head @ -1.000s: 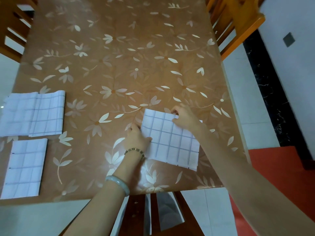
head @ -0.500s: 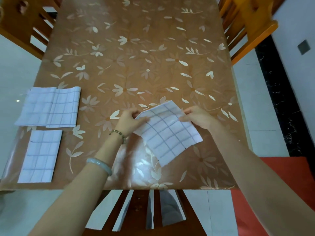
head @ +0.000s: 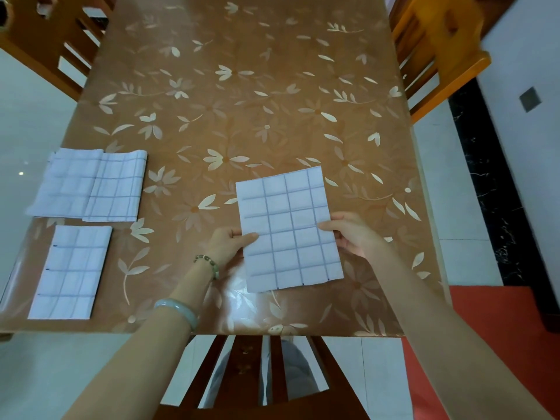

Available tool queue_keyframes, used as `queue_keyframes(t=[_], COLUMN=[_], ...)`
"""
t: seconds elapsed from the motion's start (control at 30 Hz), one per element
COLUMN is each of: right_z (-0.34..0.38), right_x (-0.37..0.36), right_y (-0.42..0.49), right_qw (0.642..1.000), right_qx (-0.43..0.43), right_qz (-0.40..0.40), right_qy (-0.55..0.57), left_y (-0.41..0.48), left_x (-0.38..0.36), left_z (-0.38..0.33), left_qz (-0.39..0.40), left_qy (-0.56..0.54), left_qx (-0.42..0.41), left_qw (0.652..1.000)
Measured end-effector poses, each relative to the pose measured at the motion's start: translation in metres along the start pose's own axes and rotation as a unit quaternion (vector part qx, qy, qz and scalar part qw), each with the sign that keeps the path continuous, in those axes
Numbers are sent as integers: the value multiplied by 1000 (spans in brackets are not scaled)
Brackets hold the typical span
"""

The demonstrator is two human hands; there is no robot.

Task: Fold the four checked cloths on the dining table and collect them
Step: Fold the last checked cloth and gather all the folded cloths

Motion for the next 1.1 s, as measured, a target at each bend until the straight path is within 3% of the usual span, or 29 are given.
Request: queue_keyframes(t=[0.37, 0.53, 1.0, 1.1], right_z=[-5, -9, -24, -23], right_x=[-6, -1, -3, 1], right_y=[-11, -15, -12, -12], right_qw=[998, 1000, 998, 986], right_qx=[29, -3, -8, 10], right_qz=[41, 6, -21, -68], right_qy=[44, -20, -56, -153], left_y=[-7, -7, 12, 16], left_x=[11, 11, 24, 30], left_z=[-9, -16, 3, 4], left_qz=[22, -5, -48, -72], left_qy=[47, 97, 75, 105], left_qx=[-51, -58, -8, -23], left_qw=[997, 994, 996, 992])
Point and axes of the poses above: each hand's wrist, its own y-axis towards the middle knuckle, its own x-axis out of the back of the hand, z = x × y, the point moved 5 cm from there along y, towards the middle knuckle, and after that the axes turned 15 degrees about z, right-handed, at the moved point
